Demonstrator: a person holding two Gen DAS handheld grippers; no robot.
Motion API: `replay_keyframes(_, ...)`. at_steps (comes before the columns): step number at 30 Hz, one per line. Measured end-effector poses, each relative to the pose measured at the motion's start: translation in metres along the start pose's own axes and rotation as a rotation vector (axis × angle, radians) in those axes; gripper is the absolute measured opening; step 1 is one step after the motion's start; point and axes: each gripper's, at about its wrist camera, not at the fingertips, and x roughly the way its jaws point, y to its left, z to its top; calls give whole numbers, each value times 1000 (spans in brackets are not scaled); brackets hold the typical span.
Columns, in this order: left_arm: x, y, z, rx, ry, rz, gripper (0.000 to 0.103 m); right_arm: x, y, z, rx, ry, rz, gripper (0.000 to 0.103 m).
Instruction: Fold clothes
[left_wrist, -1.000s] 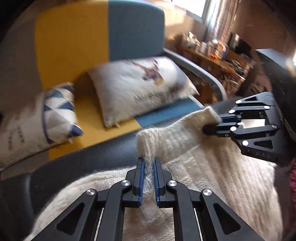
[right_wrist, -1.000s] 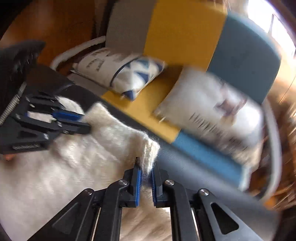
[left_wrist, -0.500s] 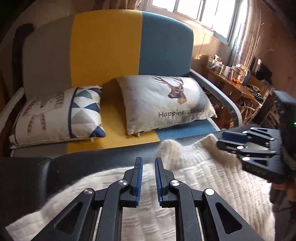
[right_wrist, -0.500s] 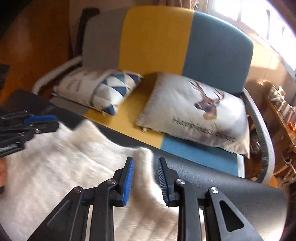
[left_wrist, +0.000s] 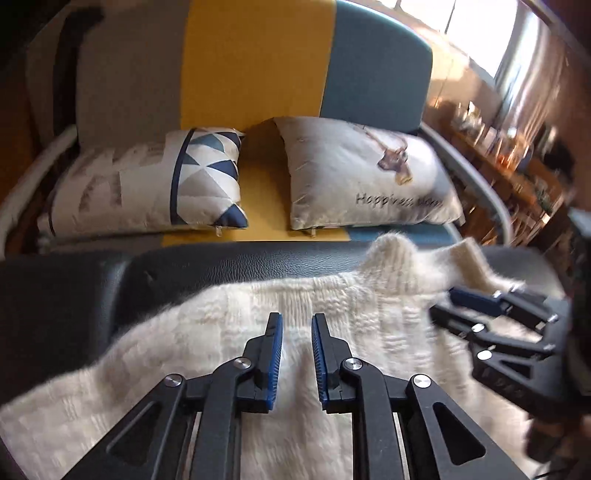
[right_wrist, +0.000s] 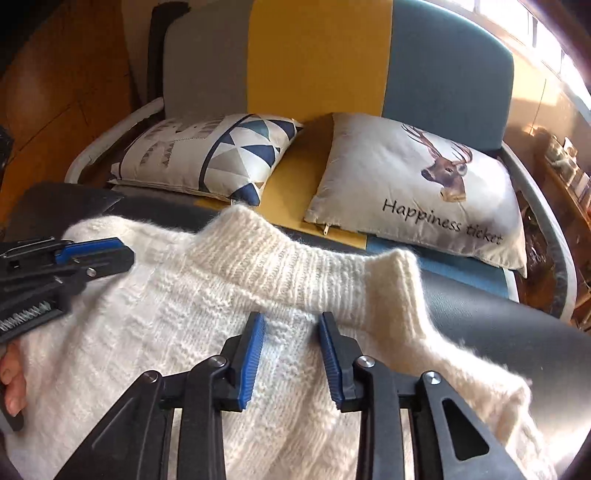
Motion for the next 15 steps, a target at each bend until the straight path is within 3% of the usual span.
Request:
replay_keyframes(3,-39,29,-13,-109,-17,-97,18,-23,17,-11,6,-51,44,31)
replay_keyframes(6,-87,74,-41,-200,-40,-103,19,-52,48,-30,-18,-65,168,37)
replay_keyframes(9,-142,141,-75,-304,-91,4,19,-70,88,-47,-44,-49,240,39)
replay_keyframes(12,-200,221,-118,-472,-135,141,19,-76,127,-59,-41,-21,319,39)
replay_keyframes(14,-235,273,-148,-587,-156,258,19,-74,147,-63,-34,0,316,40)
replay_keyframes(15,-252,301,-164,-660,-159,278,19,-73,157,-65,-30,11,311,40)
